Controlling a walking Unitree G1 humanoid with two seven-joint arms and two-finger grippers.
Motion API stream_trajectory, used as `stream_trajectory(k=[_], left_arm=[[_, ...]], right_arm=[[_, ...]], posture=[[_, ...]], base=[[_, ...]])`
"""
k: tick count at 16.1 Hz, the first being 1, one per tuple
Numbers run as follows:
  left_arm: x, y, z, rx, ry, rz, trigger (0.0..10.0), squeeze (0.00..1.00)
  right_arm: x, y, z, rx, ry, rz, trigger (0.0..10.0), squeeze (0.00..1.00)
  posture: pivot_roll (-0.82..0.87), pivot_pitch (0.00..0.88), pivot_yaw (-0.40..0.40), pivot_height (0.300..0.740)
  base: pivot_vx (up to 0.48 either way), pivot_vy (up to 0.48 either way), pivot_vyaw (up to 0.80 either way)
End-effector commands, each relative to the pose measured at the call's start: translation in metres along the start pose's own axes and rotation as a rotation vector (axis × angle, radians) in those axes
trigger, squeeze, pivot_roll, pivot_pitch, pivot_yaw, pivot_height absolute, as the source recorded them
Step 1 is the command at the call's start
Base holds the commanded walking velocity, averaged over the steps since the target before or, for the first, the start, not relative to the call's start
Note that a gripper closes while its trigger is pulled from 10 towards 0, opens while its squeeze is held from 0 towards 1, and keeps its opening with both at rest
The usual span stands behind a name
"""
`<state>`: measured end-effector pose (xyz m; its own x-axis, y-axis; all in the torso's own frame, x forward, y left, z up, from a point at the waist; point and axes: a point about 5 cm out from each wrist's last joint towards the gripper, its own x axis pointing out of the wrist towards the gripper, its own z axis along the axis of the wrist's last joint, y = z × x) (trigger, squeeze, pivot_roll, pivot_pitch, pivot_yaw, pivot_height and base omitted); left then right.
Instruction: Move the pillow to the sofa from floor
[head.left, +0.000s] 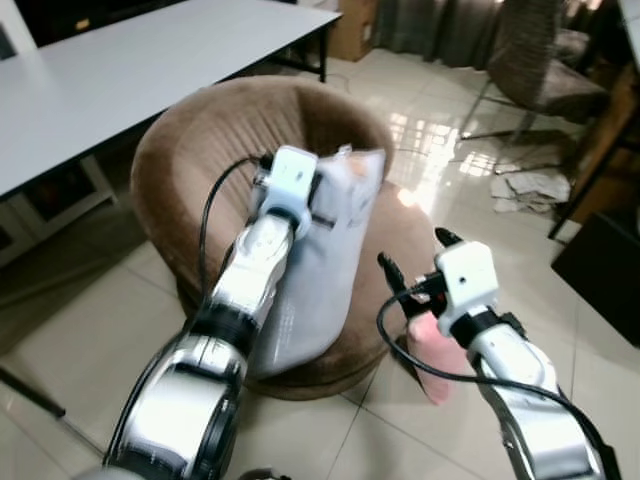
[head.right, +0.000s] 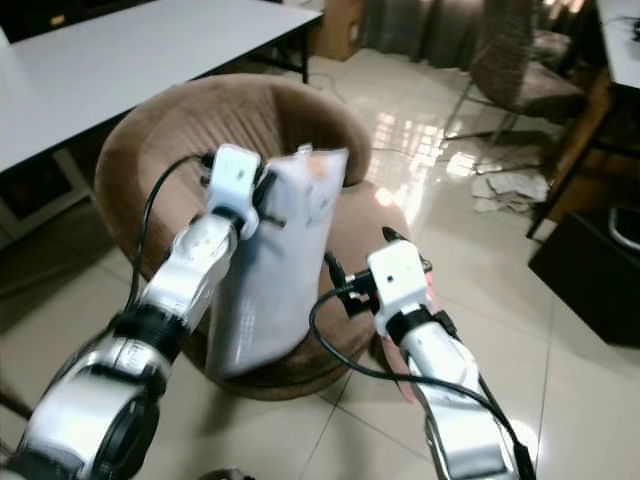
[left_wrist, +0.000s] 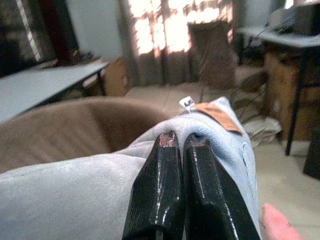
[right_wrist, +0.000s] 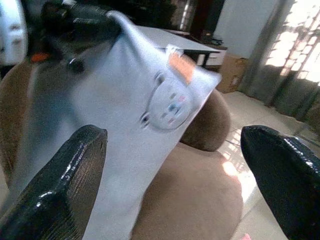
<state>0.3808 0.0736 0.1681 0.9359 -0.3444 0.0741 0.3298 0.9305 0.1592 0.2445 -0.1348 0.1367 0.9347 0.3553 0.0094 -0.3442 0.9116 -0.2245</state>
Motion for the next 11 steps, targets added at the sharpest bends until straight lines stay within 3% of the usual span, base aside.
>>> stream_trajectory(k=[1,5,9,11], left_arm=[[0.006,0.001,0.01,-0.008,-0.032,0.009,10.0,0.0],[0.02,0.004,0.015,0.037,0.016,0.077,10.0,0.0],[0.015,0.024,-0.002,0.159,0.141,0.256,10.0,0.0],[0.012,0.029,-0.005,0.212,0.148,0.314,10.0,0.0]], right_arm=[[-0.004,-0.002,0.004,0.001,-0.016,0.008,10.0,0.0],[-0.02,0.001,0.001,-0.003,0.021,0.004,10.0,0.0],[-0.033,0.006,0.0,-0.004,0.047,-0.008,10.0,0.0],[-0.038,0.008,0.002,-0.001,0.056,-0.001,10.0,0.0]], posture=[[-0.14,0.064,0.055,0.74],[-0.17,0.089,0.078,0.74],[-0.23,0.123,0.095,0.74],[-0.24,0.139,0.09,0.74]], base=[[0.0,0.0,0.0],[0.0,0.0,0.0],[0.0,0.0,0.0],[0.0,0.0,0.0]])
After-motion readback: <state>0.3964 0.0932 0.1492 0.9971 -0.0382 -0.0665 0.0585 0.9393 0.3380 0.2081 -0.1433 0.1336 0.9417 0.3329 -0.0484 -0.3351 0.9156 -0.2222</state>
